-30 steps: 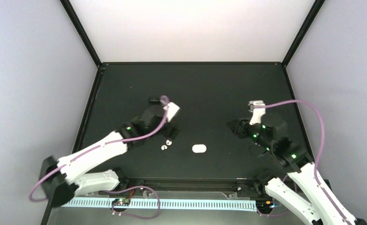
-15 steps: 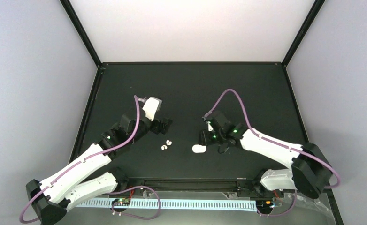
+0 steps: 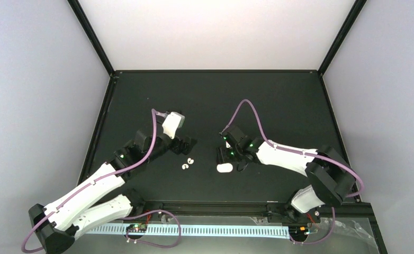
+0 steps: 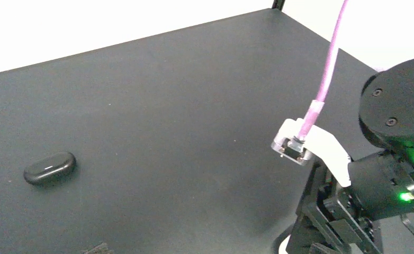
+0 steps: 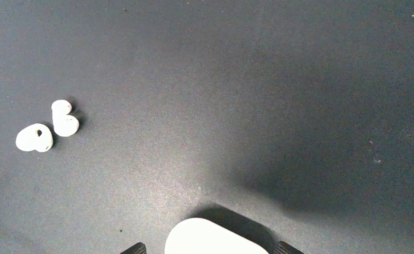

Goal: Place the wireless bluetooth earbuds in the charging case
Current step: Pick up the charging case at the center of the board.

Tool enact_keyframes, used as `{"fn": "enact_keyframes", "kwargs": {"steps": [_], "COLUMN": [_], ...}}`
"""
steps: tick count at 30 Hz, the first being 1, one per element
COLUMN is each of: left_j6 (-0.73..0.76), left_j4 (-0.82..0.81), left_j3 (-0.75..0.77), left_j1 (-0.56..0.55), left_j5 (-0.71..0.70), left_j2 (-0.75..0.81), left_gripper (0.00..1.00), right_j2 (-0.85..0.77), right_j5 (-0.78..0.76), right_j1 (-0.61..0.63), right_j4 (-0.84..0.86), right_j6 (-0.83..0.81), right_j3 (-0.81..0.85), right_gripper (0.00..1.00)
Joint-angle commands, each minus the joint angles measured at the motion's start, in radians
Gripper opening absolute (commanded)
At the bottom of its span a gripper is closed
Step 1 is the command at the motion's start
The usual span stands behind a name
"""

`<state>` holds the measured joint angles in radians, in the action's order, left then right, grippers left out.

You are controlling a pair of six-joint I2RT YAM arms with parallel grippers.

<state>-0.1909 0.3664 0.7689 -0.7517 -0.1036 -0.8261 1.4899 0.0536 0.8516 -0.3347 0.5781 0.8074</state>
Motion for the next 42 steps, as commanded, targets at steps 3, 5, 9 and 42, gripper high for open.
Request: {"fn": "enact_keyframes", "kwargs": {"steps": [3,5,9,42], "left_j6": [0.01,0.011,0.013,0.016], "left_j4": [-0.015,-0.011,-0.012,0.013], "left_j3": [0.004,0.004,0.004,0.023], "left_j1": [0.006,0.006,0.005,0.006], "left_j5": [0.057,0.057,0.057,0.041], "left_j2": [0.013,0.013,0.005,-0.054], "left_gripper": [0.99,0.99,0.99,0.99], "right_j2": [0.036,0.044,0.026,0.101], "right_j5": [0.046,0.076,0.114,-0.154], "right_j1": [0.003,0.004,0.009,0.206], "right_j4": [0.056,0.055,0.051,-0.099], "right_j6": [-0.05,-0.049,-0.038,-0.201], "right_j3": [0.013,0.008,-0.021,0.003], "right_gripper": [0.63,0.63,0.62,0.51]}}
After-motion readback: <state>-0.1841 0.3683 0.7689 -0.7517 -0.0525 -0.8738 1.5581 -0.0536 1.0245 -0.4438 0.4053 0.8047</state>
